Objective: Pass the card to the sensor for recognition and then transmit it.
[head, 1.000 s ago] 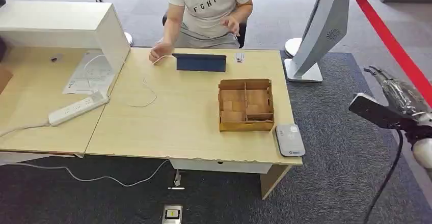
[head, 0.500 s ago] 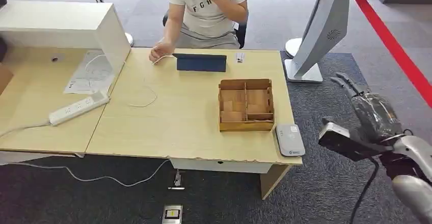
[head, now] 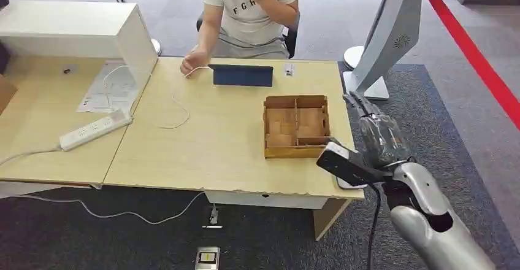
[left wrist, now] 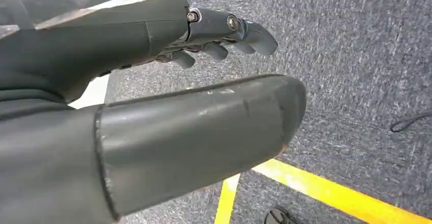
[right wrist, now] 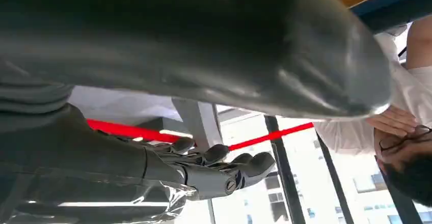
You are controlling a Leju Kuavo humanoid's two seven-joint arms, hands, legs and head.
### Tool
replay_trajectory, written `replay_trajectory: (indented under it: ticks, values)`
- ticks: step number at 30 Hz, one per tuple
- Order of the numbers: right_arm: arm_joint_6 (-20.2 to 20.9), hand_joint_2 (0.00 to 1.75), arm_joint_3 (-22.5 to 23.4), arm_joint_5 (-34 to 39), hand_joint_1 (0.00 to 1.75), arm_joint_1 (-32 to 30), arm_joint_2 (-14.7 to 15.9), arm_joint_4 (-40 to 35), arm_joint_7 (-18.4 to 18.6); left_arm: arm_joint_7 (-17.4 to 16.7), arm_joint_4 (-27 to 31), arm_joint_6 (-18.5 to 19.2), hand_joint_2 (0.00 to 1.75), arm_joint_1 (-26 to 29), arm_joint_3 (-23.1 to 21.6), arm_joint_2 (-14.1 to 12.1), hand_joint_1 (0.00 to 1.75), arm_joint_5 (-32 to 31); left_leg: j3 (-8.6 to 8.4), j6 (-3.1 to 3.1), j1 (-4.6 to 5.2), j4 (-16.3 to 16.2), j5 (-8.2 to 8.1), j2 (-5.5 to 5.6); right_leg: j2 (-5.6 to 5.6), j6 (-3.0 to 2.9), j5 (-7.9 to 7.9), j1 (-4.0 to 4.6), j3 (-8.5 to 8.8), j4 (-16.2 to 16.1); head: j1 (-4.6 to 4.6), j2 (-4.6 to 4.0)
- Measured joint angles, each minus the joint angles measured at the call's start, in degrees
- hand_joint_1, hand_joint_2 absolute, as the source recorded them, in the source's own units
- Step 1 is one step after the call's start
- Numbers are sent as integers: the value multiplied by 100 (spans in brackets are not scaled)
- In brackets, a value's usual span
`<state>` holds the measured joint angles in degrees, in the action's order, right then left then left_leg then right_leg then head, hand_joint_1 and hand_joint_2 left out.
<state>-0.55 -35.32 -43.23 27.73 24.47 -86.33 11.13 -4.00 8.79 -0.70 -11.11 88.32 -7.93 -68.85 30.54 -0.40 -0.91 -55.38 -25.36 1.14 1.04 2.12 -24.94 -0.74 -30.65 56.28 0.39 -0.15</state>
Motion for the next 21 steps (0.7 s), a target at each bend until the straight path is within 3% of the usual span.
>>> replay_trajectory:
  ticks: [4, 5, 10, 21]
  values:
    - [-116, 0, -54, -63, 0, 107, -515, 630, -18, 26, 0, 13, 0, 2, 0, 35, 0, 33, 0, 0, 0, 0, 0, 0, 0, -1, 0, 0, -1, 0, 2, 0]
    - [-113, 175, -65, -92, 0, 137, -613, 775, -18, 35, 0, 20, 0, 3, 0, 42, 0, 31, -1, 0, 0, 0, 0, -1, 0, -1, 0, 0, -2, 0, 0, 0]
    - [-2, 175, -52, -448, 0, 222, -924, 1305, 98, 52, 0, 70, 0, 13, 0, 48, 0, -28, 0, 0, 0, -1, 0, 0, -1, -2, 0, 0, -4, -1, 2, 0]
    - [754, 175, 105, -892, 0, 236, -1114, 1477, 306, 20, 0, 92, 0, 23, 9, 48, 0, 66, 1, 0, 1, -1, 0, -1, -1, -3, 0, 0, -6, -2, 2, 0]
